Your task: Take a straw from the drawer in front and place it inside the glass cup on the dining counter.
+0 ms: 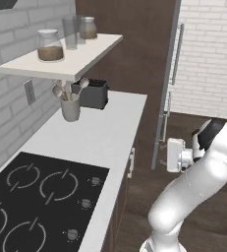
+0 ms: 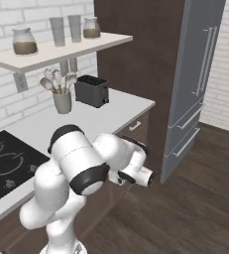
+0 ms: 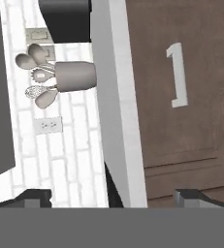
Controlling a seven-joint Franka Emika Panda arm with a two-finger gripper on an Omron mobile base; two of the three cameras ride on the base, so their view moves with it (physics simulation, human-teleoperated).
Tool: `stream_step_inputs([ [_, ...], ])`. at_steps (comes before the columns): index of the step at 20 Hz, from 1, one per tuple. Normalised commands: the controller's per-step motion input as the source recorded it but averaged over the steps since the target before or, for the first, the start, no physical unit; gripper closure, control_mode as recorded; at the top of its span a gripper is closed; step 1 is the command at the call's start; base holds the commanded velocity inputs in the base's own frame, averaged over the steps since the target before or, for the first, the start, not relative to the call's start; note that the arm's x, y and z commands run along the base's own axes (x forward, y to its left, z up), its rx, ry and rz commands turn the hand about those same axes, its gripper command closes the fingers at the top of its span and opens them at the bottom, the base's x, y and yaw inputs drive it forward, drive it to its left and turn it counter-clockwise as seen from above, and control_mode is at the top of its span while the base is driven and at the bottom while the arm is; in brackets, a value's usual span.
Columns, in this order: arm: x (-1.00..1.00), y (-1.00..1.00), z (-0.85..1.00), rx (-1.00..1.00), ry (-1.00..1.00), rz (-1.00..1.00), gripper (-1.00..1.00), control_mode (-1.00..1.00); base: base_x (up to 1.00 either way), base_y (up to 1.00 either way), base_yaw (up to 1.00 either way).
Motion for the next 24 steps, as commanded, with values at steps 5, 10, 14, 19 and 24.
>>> stream_step_inputs([
  [5,0.42,0.13,-0.4,-0.02,-0.06,0.04,-1.0,-1.0,0.0,0.0,0.0],
  [10,0.32,0.04,-0.49,-0.03,-0.04,0.09,-1.0,-1.0,0.0,0.0,0.0],
  [14,0.1,0.16,-0.39,-0.02,-0.11,0.11,-1.0,-1.0,0.0,0.0,0.0],
  [19,0.06,0.27,-0.1,0.0,-0.18,0.09,-1.0,-1.0,0.0,0.0,0.0],
  [24,0.34,0.26,-0.07,0.0,-0.13,0.02,-1.0,-1.0,0.0,0.0,0.0],
])
